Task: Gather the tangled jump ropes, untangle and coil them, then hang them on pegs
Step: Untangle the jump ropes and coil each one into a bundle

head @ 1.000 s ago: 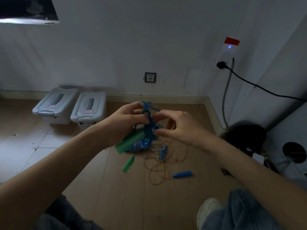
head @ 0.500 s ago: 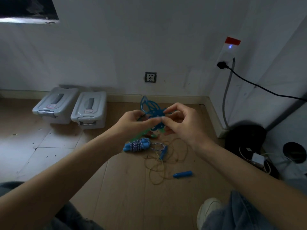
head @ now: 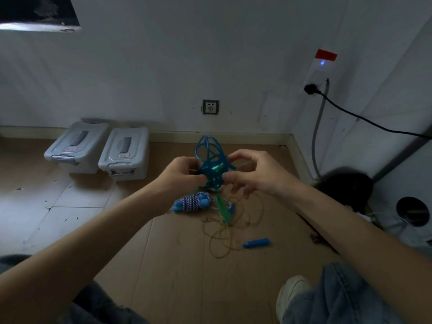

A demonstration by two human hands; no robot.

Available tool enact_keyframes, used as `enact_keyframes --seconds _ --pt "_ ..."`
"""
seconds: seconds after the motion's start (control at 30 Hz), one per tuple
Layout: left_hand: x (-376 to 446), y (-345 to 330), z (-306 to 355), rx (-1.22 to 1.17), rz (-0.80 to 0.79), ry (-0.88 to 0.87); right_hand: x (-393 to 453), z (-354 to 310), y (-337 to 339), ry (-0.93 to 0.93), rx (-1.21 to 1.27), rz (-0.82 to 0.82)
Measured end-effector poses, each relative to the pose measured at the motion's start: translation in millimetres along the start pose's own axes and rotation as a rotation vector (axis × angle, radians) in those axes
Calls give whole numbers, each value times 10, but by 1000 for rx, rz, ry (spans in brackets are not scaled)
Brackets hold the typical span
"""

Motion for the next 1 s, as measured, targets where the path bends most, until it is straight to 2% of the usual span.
enact_keyframes --seconds 0.1,0.17,0.27,0.33,0.4,0.5,0.57,0.63,0.73,0.83,0.9,1.0 --pt "8 117 16 -31 -26 13 -24 18 32 -20 -28 -91" --pt "20 227 31 -78 -28 4 -12 56 74 -59 47 -100" --pt "25 280 17 -55 -50 18 24 139 126 -183 206 -15" --pt "28 265 -1 -83 -56 68 37 165 121 -204 142 55" --pt "25 257 -25 -82 -73 121 51 149 103 -115 -22 144" --pt "13 258 -58 -48 -93 154 36 84 88 153 -217 329" --pt "11 235 -68 -69 -97 147 -1 44 52 281 -367 382" --pt "18 208 -68 -86 -114 134 -22 35 3 286 -529 328" --pt "26 200 -57 -145 -139 109 -33 40 -53 228 -549 148" --pt "27 165 -58 -154 -126 115 -31 40 -103 238 -540 150" --pt "62 155 -70 -11 -29 36 -24 25 -100 242 -513 229" --pt "95 203 -38 185 115 -197 -5 25 -46 201 -421 337"
Point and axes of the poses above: each hand's wrist, its own x-axis towards the middle knuckle, its own y-axis out of the back of the hand, z = x × y, the point moved 1 cm from there along x, towards the middle knuckle, and after that the axes turned 10 degrees about -x, right-handed, at the moved point
